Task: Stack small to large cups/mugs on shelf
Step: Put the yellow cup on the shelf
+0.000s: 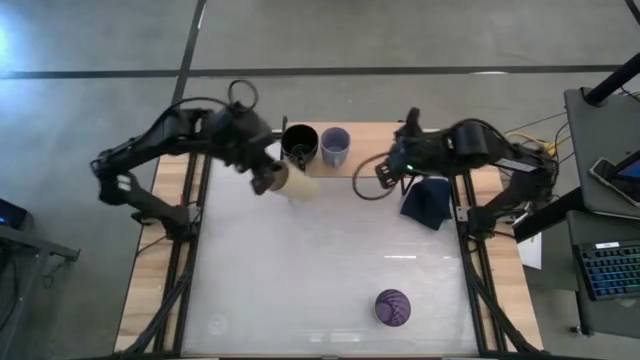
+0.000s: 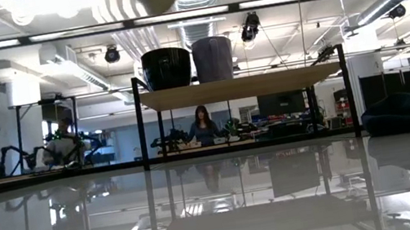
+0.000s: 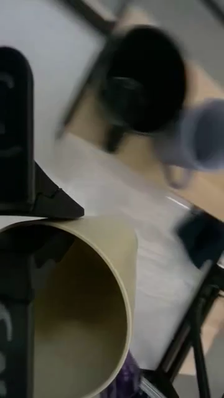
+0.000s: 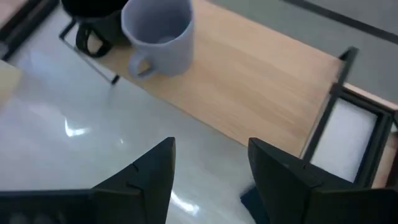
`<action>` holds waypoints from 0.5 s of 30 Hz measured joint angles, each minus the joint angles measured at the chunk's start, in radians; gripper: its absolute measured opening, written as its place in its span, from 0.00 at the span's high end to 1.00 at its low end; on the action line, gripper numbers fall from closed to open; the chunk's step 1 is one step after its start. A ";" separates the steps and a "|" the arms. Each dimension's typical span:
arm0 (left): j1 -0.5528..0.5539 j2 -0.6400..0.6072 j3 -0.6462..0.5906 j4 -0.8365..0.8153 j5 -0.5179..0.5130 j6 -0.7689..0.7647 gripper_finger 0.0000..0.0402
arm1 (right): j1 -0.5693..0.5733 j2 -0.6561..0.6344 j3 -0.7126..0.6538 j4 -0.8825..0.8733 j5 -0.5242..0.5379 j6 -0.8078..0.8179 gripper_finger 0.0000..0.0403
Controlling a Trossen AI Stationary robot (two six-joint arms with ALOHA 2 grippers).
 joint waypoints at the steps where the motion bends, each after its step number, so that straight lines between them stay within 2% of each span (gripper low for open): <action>1: 0.000 0.042 0.055 -0.002 -0.002 0.027 1.00 | 0.014 -0.021 -0.019 0.001 0.020 0.031 0.51; 9: 0.020 0.393 0.491 -0.101 -0.002 0.263 1.00 | 0.138 -0.186 -0.232 -0.001 0.076 0.262 0.51; 13: 0.044 0.412 0.424 0.042 -0.001 0.327 1.00 | 0.210 -0.252 -0.350 0.000 0.077 0.370 0.51; 15: 0.058 0.425 0.430 0.082 -0.010 0.351 1.00 | 0.237 -0.277 -0.409 0.002 0.077 0.433 0.51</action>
